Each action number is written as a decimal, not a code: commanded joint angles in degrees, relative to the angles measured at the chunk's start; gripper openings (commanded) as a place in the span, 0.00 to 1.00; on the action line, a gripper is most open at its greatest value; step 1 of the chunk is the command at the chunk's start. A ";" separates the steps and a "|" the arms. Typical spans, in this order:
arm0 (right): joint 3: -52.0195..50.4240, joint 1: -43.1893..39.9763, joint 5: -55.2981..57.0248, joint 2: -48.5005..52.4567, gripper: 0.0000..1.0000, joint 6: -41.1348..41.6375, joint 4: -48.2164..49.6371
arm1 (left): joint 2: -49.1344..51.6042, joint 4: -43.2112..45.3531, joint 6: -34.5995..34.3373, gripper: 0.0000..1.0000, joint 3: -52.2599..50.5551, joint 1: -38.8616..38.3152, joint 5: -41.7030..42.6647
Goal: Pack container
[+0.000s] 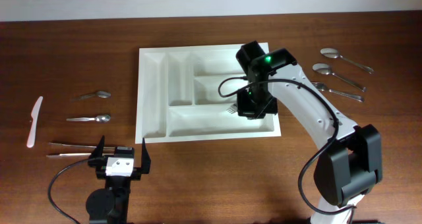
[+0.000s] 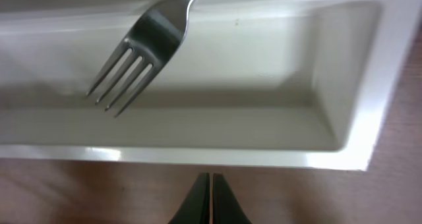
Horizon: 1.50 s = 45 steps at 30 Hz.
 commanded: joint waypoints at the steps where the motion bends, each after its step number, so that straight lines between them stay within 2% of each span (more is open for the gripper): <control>1: -3.21 0.37 -2.32 -0.24 0.04 -0.57 1.62 | -0.35 0.20 0.68 0.99 -0.42 0.20 -0.20; 7: -7.63 0.37 -2.71 -0.20 0.04 -0.59 7.43 | -0.35 0.20 0.68 0.99 -0.42 0.20 -0.20; 16: -7.78 0.37 -3.74 0.26 0.04 -0.57 12.48 | -0.35 0.20 0.68 0.99 -0.42 0.20 -0.20; 45: -7.82 0.37 -5.29 0.42 0.04 -0.35 14.95 | -0.35 0.20 0.70 0.99 -0.42 0.20 -0.22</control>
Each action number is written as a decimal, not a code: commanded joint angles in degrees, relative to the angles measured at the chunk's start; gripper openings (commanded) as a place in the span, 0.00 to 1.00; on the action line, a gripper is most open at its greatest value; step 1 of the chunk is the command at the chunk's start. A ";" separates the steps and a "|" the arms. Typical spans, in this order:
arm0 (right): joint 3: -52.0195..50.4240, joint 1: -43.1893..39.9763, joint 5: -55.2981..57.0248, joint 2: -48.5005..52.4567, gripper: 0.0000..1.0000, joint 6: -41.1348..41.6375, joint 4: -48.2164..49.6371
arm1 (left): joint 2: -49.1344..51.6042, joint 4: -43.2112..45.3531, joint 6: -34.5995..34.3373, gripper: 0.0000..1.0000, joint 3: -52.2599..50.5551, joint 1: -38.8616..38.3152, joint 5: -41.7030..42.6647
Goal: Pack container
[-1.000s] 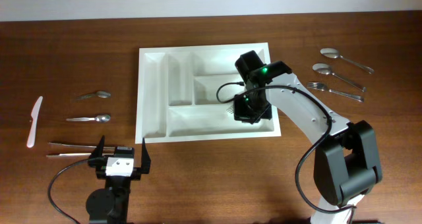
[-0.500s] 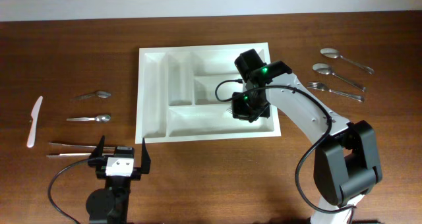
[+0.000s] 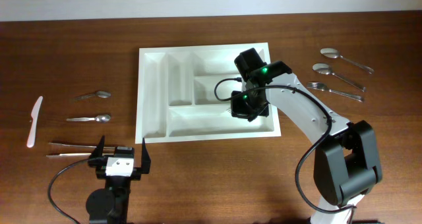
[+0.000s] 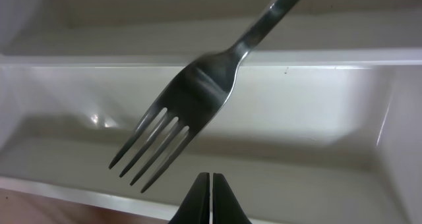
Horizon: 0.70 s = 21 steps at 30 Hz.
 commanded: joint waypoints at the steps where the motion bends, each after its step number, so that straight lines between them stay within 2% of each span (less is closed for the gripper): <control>1: -0.35 0.44 -1.81 0.37 0.04 -0.37 0.13 | -0.35 0.20 0.68 0.99 -0.42 0.20 -0.20; 21: -0.35 1.66 -3.04 0.55 0.05 1.14 -0.70 | -0.35 0.20 0.70 0.99 -0.42 0.20 -0.20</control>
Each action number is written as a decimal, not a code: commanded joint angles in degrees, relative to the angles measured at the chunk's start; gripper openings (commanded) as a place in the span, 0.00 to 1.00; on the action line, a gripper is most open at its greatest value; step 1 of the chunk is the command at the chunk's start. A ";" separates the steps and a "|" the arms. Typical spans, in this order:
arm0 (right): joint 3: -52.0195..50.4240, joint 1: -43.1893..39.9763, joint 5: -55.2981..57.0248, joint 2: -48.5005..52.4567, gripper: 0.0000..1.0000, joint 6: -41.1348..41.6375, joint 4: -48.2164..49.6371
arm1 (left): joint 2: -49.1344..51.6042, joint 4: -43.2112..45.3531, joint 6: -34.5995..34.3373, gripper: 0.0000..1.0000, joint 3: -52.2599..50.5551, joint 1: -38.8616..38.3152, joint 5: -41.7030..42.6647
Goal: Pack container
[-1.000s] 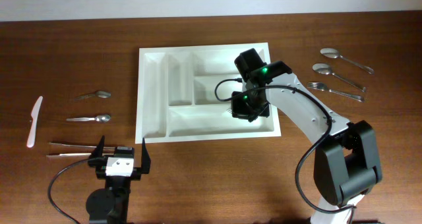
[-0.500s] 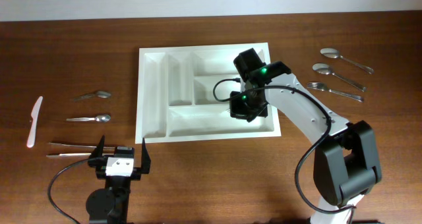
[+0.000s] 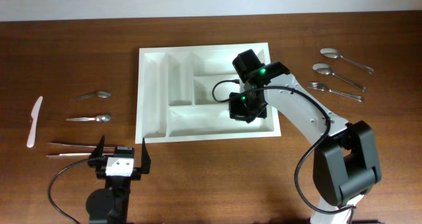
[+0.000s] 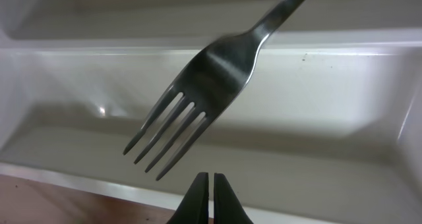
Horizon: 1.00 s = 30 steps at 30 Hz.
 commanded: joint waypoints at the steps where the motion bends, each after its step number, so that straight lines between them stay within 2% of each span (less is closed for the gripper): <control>1: -0.33 0.96 -1.27 0.59 0.05 0.61 0.02 | -0.35 0.20 0.68 0.99 -0.42 0.20 -0.20; 23: -0.31 2.38 -1.44 3.58 0.05 -1.66 4.52 | -0.35 0.20 0.70 0.99 -0.42 0.20 -0.20; 30: -0.31 2.32 1.36 3.58 0.09 -3.10 9.14 | -0.35 0.20 0.68 0.99 -0.42 0.20 -0.20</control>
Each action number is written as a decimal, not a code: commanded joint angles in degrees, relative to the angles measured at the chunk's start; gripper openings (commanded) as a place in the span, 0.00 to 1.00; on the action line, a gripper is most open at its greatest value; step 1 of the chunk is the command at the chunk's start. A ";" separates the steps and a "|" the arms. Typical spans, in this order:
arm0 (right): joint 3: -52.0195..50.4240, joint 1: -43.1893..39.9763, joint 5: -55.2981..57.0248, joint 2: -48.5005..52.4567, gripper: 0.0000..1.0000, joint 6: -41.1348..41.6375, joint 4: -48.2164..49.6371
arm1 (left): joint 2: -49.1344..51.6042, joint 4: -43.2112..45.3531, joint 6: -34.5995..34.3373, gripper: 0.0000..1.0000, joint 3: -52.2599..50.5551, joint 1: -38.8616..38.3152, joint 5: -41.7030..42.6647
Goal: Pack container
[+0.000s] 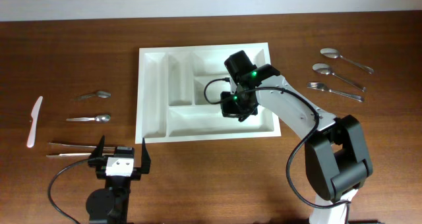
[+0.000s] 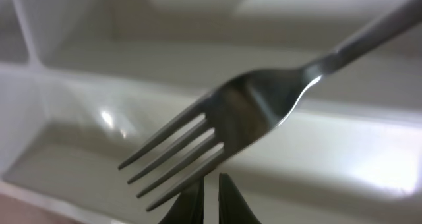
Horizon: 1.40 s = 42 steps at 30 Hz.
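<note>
A white cutlery tray [image 1: 151, 53] with several compartments lies mid-table. My right gripper [image 1: 237, 107] is low over the tray's right half, by the long front compartment. In the right wrist view a steel fork [image 2: 250, 112] hangs close above the tray floor [image 2: 369, 165]. Its tines point down-left and its handle runs off to the upper right. The right gripper [image 2: 211, 179] shows a thin gap between its dark fingertips, and the lowest tine crosses the left tip. Overhead, the fork is hidden under the gripper. My left gripper [image 1: 120, 153] rests open near the front edge.
Two spoons [image 1: 330, 53] [image 1: 322, 68] and another fork [image 1: 320, 87] lie right of the tray. On the left are two more spoons [image 1: 100, 93] [image 1: 102, 117], a white plastic knife [image 1: 34, 122] and long metal tongs [image 1: 69, 148].
My right gripper has moved a little left and further into the tray. The fork lies flatter and looms larger in the wrist view. A thin gap now shows between the fingertips.
At first my right gripper held the fork over the tray's front right corner, tines showing at its left. It then stood further left at each moment, the fork staying with it, and is now low over the compartments. The left arm has stayed still.
</note>
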 commanded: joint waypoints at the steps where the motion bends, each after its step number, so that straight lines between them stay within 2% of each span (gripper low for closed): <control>1: -0.24 0.48 1.81 0.48 0.10 -1.03 1.75 | -0.35 0.17 0.68 0.99 -0.42 0.20 -0.20; 9: -0.22 0.46 4.13 0.48 0.12 -2.27 5.92 | -0.35 0.17 0.68 0.99 -0.42 0.20 -0.20; 13: 0.63 -0.04 5.03 0.35 0.09 -2.14 4.96 | -0.35 0.17 0.68 0.99 -0.42 0.20 -0.20; 17: 8.35 -3.80 5.05 0.04 0.19 -2.05 -1.49 | -0.35 0.17 0.70 0.99 -0.42 0.20 -0.20; 20: 17.00 -8.22 5.09 0.02 0.45 -1.84 -7.74 | -0.35 0.17 0.68 0.99 -0.42 0.20 -0.20; 22: 23.52 -12.13 5.22 0.02 0.73 -1.79 -12.20 | -0.35 0.17 0.70 0.99 -0.42 0.20 -0.20; 25: 31.98 -19.06 7.39 0.02 0.97 1.90 -17.94 | -0.35 0.17 0.68 0.99 -0.42 0.20 -0.20; 30: 35.45 -28.96 7.34 0.02 0.99 9.27 -20.02 | -0.35 0.17 0.68 0.99 -0.42 0.20 -0.22; 34: 35.36 -35.63 1.05 0.04 0.99 9.20 -19.89 | -0.35 0.17 0.68 0.99 -0.42 0.20 -0.20; 38: 35.36 -39.87 2.25 0.50 0.99 9.33 -17.42 | -0.35 0.17 0.70 0.99 -0.42 0.20 -0.20; 42: 35.06 -42.40 8.33 2.16 0.99 24.90 -17.25 | -0.35 0.17 0.70 0.99 -0.42 0.20 -0.22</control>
